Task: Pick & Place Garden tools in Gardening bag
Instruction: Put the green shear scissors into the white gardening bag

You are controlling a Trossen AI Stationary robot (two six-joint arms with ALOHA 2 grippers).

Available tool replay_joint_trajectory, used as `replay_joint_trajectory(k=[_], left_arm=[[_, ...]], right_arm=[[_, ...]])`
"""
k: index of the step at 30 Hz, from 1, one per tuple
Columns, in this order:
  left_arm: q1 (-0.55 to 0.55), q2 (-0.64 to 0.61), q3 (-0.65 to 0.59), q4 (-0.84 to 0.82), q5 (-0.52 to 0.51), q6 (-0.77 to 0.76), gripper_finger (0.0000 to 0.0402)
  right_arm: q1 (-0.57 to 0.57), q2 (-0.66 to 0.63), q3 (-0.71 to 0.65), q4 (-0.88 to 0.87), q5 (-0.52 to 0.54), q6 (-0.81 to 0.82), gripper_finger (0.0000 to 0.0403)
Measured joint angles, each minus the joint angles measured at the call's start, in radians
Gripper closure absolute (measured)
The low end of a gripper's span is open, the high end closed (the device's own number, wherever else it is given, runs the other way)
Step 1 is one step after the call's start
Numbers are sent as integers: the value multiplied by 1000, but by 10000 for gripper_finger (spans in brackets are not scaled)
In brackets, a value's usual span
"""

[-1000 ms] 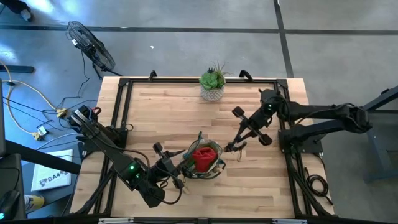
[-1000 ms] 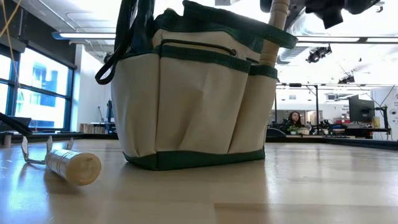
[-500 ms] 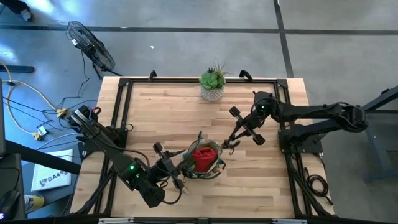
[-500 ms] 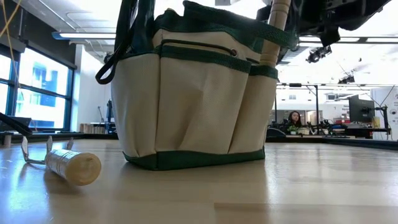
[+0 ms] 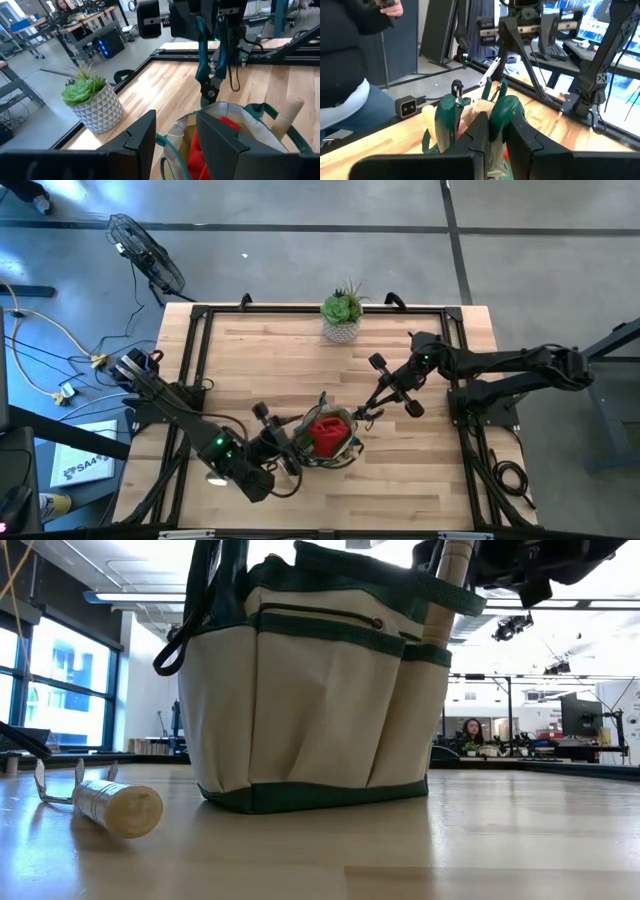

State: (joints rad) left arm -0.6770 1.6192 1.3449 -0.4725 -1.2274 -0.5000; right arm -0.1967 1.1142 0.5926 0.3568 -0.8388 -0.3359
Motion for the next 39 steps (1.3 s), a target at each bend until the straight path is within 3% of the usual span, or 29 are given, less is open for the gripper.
replay_joint_trajectory(k=[19,27,39], left_arm=[[10,0,0,5,35,6,265],[10,0,0,17,35,2,265],[10,0,0,32,69,0,265]], right_arm=[[50,-12,40,-60,8,27,372],[109,19,40,-76,86,17,372],[53,80,40,-65,135,-5,372]])
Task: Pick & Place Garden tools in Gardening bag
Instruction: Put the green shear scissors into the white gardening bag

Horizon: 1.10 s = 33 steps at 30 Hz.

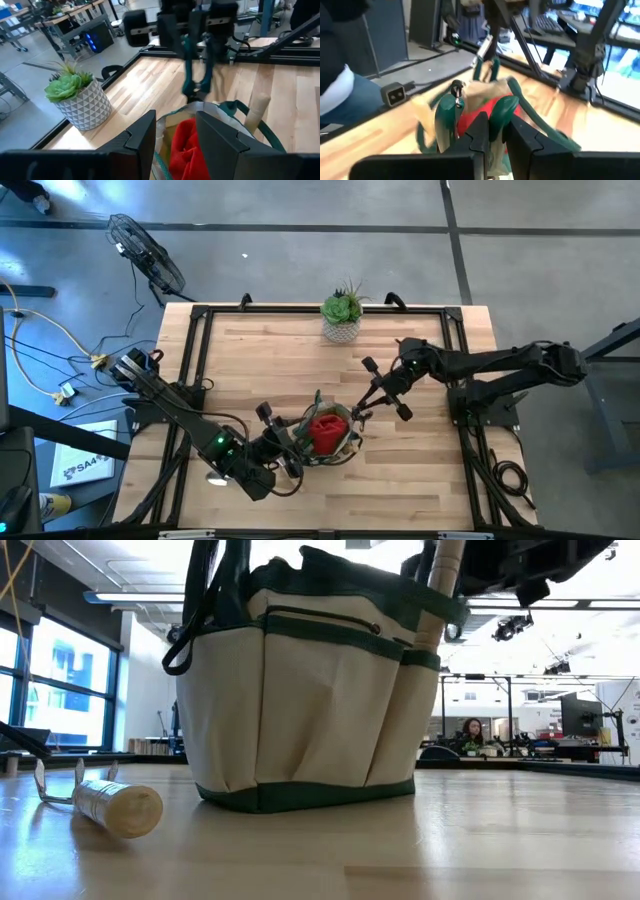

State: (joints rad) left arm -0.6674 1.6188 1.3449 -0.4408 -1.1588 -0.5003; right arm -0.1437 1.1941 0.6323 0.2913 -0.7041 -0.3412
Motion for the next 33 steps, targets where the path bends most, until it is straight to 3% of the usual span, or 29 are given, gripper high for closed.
replay_joint_trajectory(k=[16,19,33], left_arm=[[0,0,0,-3,76,-2,265],[0,0,0,-3,82,-2,265],[0,0,0,-4,154,-9,265]], right_arm=[[-17,72,111,-41,33,37,372],[1,103,119,-49,73,51,372],[13,234,124,-28,78,79,372]])
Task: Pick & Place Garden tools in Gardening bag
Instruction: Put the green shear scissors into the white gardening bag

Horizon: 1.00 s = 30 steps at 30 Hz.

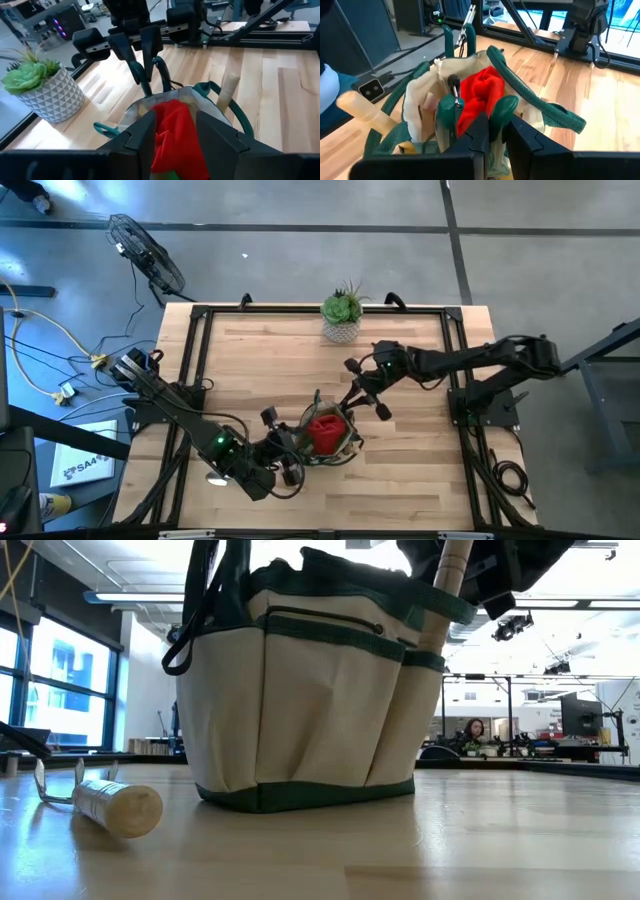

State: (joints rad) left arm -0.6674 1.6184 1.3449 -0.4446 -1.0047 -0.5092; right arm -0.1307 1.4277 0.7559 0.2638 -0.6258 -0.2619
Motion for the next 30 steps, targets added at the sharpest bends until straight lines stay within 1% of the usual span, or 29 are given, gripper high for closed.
replay_joint_trajectory(k=[6,9,16,27,28,30], left_arm=[[0,0,0,-1,28,-12,265],[0,0,0,0,34,-12,265],[0,0,0,0,35,-18,265],[0,0,0,0,49,-19,265],[0,0,0,0,49,-20,265],[0,0,0,0,53,-25,265]], right_arm=[[0,12,0,9,-1,12,372],[0,20,0,2,18,13,372],[0,80,0,3,23,13,372],[0,84,0,3,23,8,372],[0,84,0,3,24,8,367],[0,84,0,1,25,8,340]])
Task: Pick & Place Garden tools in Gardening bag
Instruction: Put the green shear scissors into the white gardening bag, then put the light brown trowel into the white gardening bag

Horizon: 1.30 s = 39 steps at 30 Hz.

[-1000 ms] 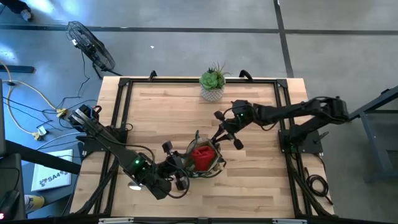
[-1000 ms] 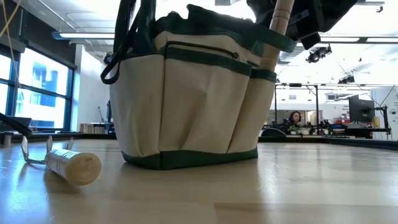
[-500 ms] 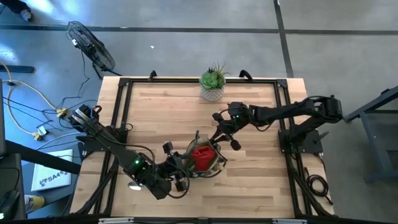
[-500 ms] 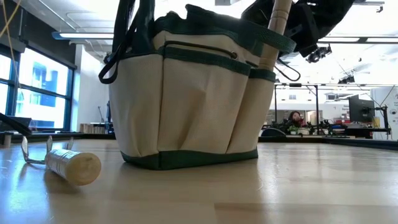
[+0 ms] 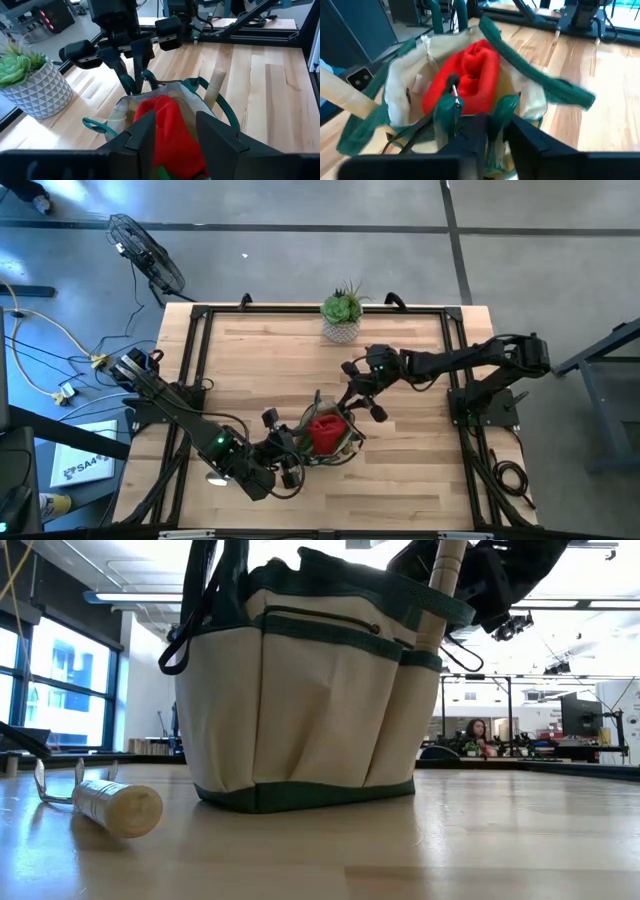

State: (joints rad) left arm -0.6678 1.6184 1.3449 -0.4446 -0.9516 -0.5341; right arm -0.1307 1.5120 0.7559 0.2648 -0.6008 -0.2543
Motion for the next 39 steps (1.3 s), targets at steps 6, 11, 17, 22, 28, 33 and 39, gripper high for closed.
replay_joint_trajectory(k=[6,11,17,22,28,33,39], left_arm=[[0,0,0,0,13,-14,265],[0,0,0,0,29,-22,265],[0,0,0,0,55,-29,265],[0,0,0,0,65,-34,265],[0,0,0,-2,71,-40,265],[0,0,0,-3,71,-44,265],[0,0,0,-5,72,-45,265]], right_arm=[[0,-2,-1,-3,80,73,249],[0,-2,-1,-2,95,77,198],[3,-12,-1,-7,91,78,147],[7,-61,-2,-43,184,76,114],[7,-157,-2,-139,246,40,100],[7,-242,-2,-159,230,14,99],[7,-331,-2,-160,232,-16,99]])
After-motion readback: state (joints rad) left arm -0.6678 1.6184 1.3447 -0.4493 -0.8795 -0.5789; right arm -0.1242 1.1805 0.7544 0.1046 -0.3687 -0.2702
